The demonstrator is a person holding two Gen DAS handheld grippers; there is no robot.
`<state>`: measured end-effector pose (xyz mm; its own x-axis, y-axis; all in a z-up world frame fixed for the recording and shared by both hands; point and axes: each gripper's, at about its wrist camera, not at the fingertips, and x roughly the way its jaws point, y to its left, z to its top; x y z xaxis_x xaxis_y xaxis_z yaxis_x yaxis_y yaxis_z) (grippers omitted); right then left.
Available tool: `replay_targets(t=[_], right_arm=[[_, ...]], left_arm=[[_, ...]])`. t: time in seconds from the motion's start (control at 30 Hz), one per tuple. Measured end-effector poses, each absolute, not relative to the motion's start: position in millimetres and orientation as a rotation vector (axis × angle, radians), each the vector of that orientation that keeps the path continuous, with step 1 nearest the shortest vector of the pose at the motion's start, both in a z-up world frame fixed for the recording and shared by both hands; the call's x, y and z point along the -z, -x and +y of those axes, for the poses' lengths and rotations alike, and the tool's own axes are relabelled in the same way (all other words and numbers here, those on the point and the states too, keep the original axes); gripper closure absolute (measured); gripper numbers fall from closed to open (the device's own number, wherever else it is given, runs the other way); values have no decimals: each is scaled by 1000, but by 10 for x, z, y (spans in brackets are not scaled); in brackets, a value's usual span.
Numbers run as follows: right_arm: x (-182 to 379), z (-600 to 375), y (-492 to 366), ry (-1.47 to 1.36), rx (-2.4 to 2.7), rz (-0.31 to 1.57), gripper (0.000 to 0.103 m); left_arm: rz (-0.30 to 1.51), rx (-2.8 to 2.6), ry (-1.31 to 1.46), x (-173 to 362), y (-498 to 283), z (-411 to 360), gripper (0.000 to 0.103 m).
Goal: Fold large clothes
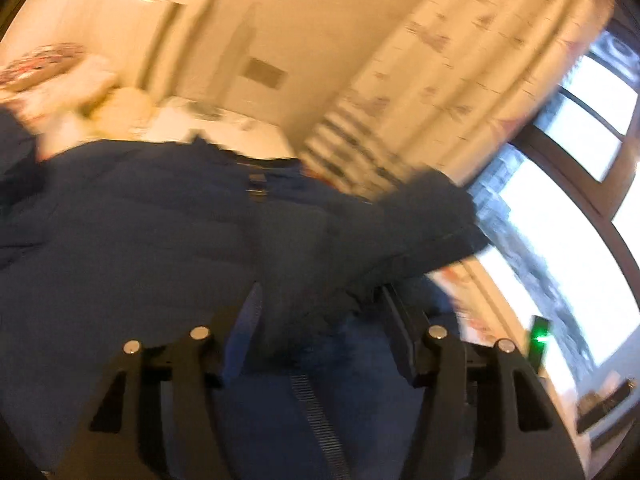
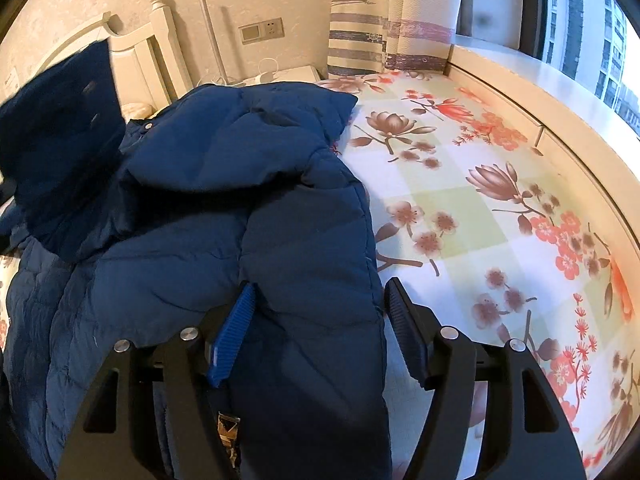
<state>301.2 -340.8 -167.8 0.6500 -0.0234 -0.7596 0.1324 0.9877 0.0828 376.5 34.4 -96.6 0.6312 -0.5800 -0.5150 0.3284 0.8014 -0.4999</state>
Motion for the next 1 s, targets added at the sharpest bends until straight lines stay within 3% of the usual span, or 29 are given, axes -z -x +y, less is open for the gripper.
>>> replay_targets(t=[0.1, 0.2, 0.3, 0.37, 0.43, 0.5, 0.6, 0.77, 0.83, 0.87, 0.9, 1.0], right_arm=[[1681, -3397, -3019, -125, 94, 862, 39], [1688, -3409, -3022, -127, 109, 865, 34], [1687, -3413, -3019, -130, 107, 864, 34], [1687, -3406, -3022, -125, 109, 865, 34], [1689, -3410, -3023, -126, 109, 865, 34], [1689, -3408, -3023, -125, 109, 865, 33], [1688, -3410, -3022, -126, 108, 865, 33], [1688, -3406, -3024, -126, 108, 865, 33], [1688, -3406, -3024, -126, 107, 865, 33], [1689, -3405, -3025, -127, 107, 865, 33], [1691, -3406, -3024, -128, 106, 864, 33], [1695, -3413, -3019, -135, 102, 863, 32]], left_arm=[[746, 486, 451, 1092, -3780, 535, 46], [785, 468, 580, 1261, -3851, 672, 61], [777, 441, 388, 1236, -3829, 493, 60], [745, 459, 230, 1166, -3727, 277, 44], [688, 442, 91, 1090, -3666, 87, 18], [656, 437, -8, 1019, -3687, -71, 13], [654, 484, -97, 980, -3750, -271, 15], [521, 451, -462, 997, -3493, -832, 36], [475, 460, -584, 1066, -3355, -1006, 59], [461, 462, -652, 1120, -3289, -1095, 65], [447, 455, -702, 1168, -3236, -1160, 81], [474, 484, -538, 1070, -3269, -1034, 86]])
